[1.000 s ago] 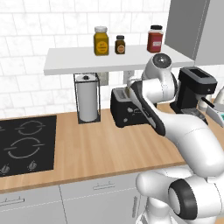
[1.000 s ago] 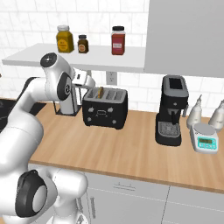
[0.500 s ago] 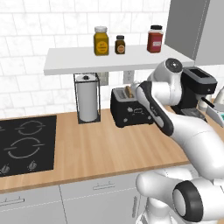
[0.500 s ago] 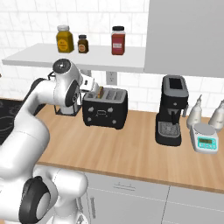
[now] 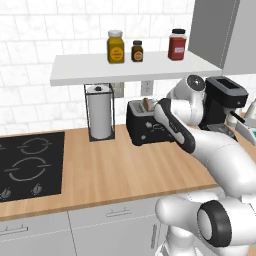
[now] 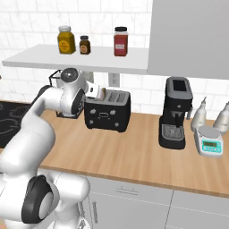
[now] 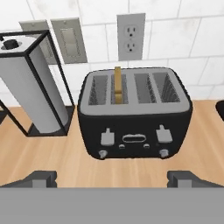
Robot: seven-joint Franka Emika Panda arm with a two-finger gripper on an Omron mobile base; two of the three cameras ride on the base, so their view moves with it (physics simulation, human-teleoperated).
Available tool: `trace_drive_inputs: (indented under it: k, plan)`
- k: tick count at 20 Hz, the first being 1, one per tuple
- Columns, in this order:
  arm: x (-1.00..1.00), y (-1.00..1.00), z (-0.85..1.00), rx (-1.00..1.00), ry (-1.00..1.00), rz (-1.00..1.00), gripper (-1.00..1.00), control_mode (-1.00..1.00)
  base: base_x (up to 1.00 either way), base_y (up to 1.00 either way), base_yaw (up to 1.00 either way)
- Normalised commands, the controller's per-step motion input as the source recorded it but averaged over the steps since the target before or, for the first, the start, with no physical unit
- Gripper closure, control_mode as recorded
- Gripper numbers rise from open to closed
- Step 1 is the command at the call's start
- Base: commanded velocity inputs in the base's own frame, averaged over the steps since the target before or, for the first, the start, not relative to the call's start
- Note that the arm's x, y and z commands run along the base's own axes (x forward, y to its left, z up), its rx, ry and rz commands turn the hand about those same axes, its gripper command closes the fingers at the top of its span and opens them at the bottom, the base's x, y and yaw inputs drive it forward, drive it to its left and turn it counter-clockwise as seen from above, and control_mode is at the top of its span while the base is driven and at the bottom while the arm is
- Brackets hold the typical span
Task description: Start the toaster. Once the lever pops up, take the bread to the plate on the dining counter.
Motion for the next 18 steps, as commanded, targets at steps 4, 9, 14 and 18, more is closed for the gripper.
trace_drive_inputs:
  k: [4,9,14,18]
  plan:
    - [0.43,0.0,-0.21,0.0,0.0,0.0,-1.0,-1.0,0.0,0.0,0.0]
    - [0.52,0.0,-0.15,0.0,0.02,0.0,-1.0,-1.0,0.0,0.0,0.0]
    - [0.55,0.0,-0.14,0.0,0.03,0.0,-1.0,-1.0,0.0,0.0,0.0]
    - [0.47,0.0,-0.23,0.0,0.05,-0.01,-1.0,-1.0,0.0,0.0,0.0]
